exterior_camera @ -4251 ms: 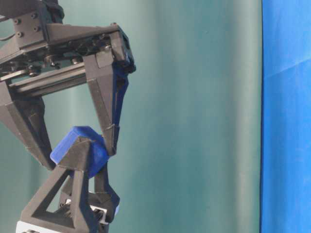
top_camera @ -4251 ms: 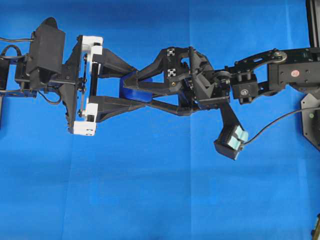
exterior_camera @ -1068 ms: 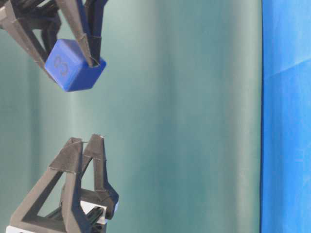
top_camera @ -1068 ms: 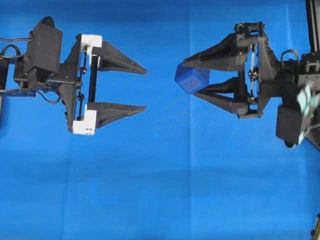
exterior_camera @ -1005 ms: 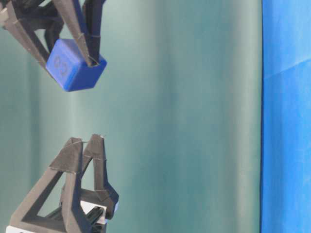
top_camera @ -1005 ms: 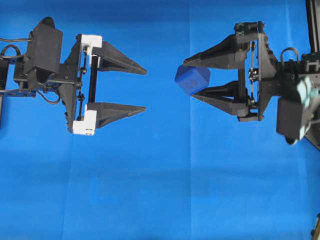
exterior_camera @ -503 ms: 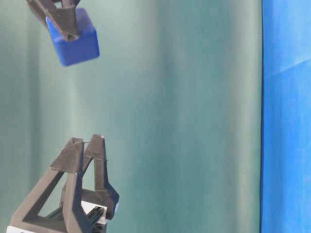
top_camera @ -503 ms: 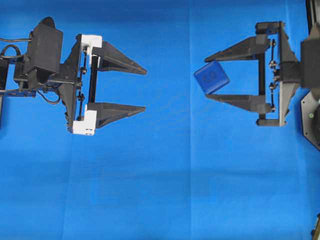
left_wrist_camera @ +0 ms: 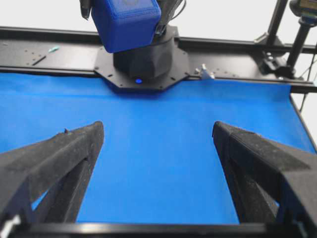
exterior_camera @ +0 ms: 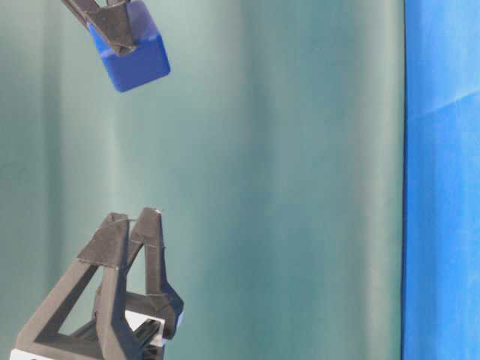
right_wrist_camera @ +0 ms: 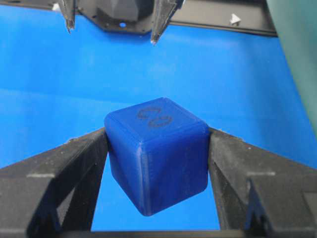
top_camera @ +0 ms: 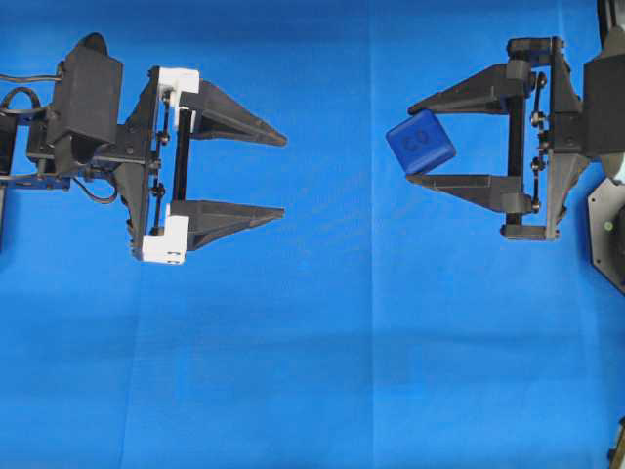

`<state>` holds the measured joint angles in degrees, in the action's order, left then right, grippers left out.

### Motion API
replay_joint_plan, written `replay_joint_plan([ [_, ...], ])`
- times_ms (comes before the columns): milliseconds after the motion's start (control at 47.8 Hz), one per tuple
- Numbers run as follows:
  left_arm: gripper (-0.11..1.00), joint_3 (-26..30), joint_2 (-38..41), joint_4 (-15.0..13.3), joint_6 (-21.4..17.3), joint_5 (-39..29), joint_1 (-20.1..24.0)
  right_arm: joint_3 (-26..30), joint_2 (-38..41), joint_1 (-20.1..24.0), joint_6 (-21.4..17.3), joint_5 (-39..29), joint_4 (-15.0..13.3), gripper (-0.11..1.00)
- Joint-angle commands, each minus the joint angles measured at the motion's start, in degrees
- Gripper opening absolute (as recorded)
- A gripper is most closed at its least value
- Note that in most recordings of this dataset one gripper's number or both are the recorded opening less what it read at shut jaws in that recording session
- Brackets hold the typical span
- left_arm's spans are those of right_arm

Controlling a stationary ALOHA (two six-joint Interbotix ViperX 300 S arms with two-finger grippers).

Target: Handover the blue block to the right arm after grasping it with the left arm, then place it in the designated position.

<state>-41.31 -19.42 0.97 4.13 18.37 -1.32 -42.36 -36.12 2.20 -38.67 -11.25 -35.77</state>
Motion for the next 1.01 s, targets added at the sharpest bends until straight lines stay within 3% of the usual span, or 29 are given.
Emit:
replay_joint_plan([
  [0, 0.93, 0.53, -0.88, 0.09, -0.09, 0.26, -0.09, 0.70, -0.18, 0.09, -0.18, 0.18, 0.09, 0.52],
  [984, 0.93, 0.62, -0.88, 0.09, -0.88, 0.26, -0.09, 0.70, 0.00, 0.26, -0.18, -1.49, 0.09, 0.52],
])
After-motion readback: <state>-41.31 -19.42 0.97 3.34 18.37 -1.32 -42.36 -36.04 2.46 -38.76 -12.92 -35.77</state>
